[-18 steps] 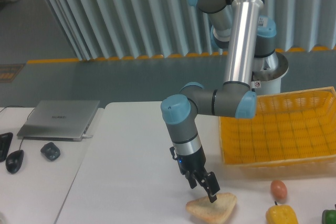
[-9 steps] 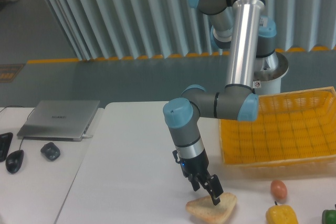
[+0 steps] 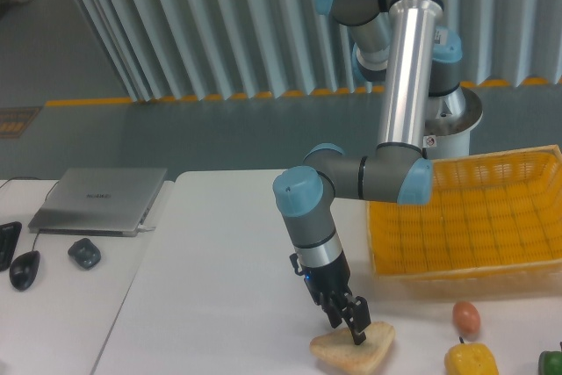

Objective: Place the triangular bread in the basket
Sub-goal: 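Lift the gripped bread slice and carry it toward the basket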

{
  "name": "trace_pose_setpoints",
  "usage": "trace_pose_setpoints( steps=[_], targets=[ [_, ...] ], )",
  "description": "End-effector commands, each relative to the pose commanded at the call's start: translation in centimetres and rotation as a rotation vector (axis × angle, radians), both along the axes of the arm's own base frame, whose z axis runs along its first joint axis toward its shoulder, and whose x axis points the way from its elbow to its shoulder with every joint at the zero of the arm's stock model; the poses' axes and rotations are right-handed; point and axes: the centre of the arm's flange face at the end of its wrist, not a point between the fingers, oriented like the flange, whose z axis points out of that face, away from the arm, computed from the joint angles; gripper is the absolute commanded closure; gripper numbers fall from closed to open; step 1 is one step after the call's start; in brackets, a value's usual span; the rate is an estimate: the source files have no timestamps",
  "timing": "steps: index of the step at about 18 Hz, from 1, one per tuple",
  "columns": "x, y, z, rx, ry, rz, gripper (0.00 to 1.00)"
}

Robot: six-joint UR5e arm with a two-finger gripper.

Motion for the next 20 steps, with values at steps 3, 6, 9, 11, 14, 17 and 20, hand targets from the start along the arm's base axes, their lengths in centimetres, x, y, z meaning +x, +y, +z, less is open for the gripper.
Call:
trace_pose_setpoints(
  steps=[3,6,9,11,14,17,20],
  targets=[
    [-0.4,-0.3,0.7,0.013,-0.003,0.02,0.83],
    [-1.4,-1.1,3.2,0.05,-0.011,0.031,0.85],
    [-2.1,-2.4,5.4,0.095,-0.055,0.041,0.85],
    [-1.7,-3.3,5.7,0.096,-0.068,0.041,0.85],
    [-1.2,-5.3,7.1,0.048,-0.109,0.064,0.85],
    [-1.1,-6.9,8.0,-0.012,-0.165,0.079,0.85],
    [-0.7,-7.9,9.4,-0.018,-0.193,0.095,0.85]
  ],
)
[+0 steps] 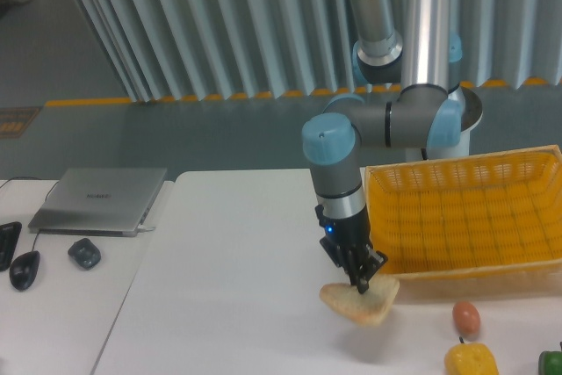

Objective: Place the triangular bread in the basket
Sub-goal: 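Lift the gripped bread slice and carry it toward the basket, then lower the bread slice into the basket and open the gripper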

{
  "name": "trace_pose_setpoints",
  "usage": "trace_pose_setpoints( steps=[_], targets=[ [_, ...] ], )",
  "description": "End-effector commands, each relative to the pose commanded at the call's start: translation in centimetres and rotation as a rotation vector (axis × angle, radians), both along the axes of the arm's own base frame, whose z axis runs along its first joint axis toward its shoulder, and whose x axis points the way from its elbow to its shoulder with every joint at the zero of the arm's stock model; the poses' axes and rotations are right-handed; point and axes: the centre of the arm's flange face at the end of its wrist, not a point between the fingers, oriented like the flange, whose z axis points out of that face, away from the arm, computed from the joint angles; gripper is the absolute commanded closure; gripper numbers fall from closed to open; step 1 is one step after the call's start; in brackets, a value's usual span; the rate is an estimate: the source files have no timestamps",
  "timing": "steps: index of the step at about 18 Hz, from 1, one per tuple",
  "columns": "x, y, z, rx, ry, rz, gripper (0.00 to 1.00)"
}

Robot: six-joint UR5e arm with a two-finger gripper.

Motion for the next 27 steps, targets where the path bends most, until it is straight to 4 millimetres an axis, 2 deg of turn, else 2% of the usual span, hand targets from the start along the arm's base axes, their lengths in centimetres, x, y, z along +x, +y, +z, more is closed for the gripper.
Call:
trace_pose_setpoints(
  steps=[2,6,7,9,10,14,18,21,23,25,26,27],
  targets=[
    [0.2,-1.2,1.9,0.018,-0.075,0.06,0.85],
    [0.2,-1.4,3.4,0.055,-0.092,0.077,0.85],
    [0.3,-1.5,3.4,0.056,-0.107,0.075,0.85],
    [0.0,-3.3,3.1,0.014,-0.132,0.079,0.85],
    [-0.3,-3.9,2.3,-0.013,-0.145,0.063,0.85],
    [-1.2,-5.6,1.5,-0.122,-0.176,-0.111,0.85],
    [-3.6,-8.5,3.3,-0.168,-0.169,-0.242,0.85],
    [-6.2,-10.6,3.9,-0.175,-0.171,-0.381,0.84],
    [-8.3,-11.9,4.2,-0.178,-0.156,-0.41,0.84],
    [-9.4,-12.4,4.2,-0.179,-0.15,-0.436,0.77],
    [-9.9,-12.7,3.9,-0.19,-0.15,-0.457,0.65],
    [-10.2,-13.3,3.3,-0.212,-0.15,-0.482,0.3]
  ],
)
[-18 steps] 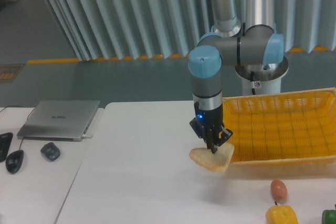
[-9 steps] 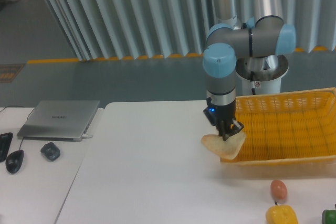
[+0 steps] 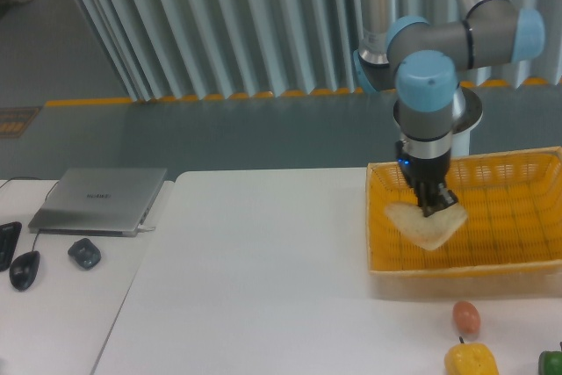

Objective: Place the triangular bread in the basket
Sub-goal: 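Lower the bread slice into the basket and open the gripper, then raise the open gripper away from the bread in the basket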

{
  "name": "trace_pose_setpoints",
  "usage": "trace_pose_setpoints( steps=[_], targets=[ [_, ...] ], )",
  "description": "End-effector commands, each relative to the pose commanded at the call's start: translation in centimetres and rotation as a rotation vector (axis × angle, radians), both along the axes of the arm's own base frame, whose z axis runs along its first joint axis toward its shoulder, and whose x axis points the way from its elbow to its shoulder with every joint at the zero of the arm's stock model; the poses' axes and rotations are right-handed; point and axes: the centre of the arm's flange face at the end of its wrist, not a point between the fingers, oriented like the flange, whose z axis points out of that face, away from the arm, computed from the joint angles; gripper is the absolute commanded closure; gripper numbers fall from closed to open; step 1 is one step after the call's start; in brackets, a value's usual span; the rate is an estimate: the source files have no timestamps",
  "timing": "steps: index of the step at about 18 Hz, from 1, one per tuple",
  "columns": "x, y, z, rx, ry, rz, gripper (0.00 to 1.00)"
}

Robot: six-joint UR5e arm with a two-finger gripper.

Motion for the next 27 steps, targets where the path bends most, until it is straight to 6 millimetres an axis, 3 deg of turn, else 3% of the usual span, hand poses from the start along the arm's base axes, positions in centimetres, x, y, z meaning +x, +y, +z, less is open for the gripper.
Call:
trace_pose_setpoints(
  steps=[2,16,23,27],
  targets=[
    [0.0,-0.1,-0.2,-0.005,-0.004,-0.01,0.0],
    [-0.1,1.4,0.6,0.062,0.051,0.0,0.0],
    [-1.3,3.1,1.3,0.162,0.144,0.006,0.0],
    [-1.2,4.3,0.8,0.175,0.162,-0.008,0.0]
  ],
)
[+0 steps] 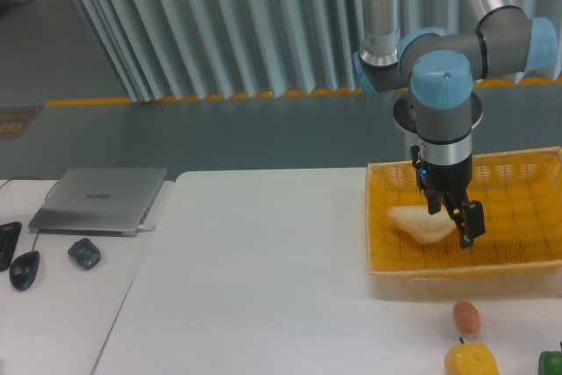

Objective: Place the triangular bread in the basket
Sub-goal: 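Raise the open gripper away from the bread in the basket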

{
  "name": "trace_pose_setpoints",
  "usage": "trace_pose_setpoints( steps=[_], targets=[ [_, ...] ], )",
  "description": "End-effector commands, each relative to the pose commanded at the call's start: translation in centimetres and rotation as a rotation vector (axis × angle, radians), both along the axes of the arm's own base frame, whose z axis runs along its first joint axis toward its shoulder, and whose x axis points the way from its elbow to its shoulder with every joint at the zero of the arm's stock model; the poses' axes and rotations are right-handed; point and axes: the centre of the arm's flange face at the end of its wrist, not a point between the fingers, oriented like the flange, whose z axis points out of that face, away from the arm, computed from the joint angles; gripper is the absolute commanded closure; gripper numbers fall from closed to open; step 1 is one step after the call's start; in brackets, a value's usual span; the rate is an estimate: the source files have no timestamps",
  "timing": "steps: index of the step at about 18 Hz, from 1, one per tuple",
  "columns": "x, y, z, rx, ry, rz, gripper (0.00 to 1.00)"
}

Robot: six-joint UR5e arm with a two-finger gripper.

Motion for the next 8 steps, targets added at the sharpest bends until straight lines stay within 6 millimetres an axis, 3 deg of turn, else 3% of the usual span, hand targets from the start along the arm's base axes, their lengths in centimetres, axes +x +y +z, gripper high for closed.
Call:
trace_pose_setpoints(
  steps=[8],
  targets=[
    [-0.65,1.19,0.5,0.009,0.041,-0.002,0.0]
  ],
)
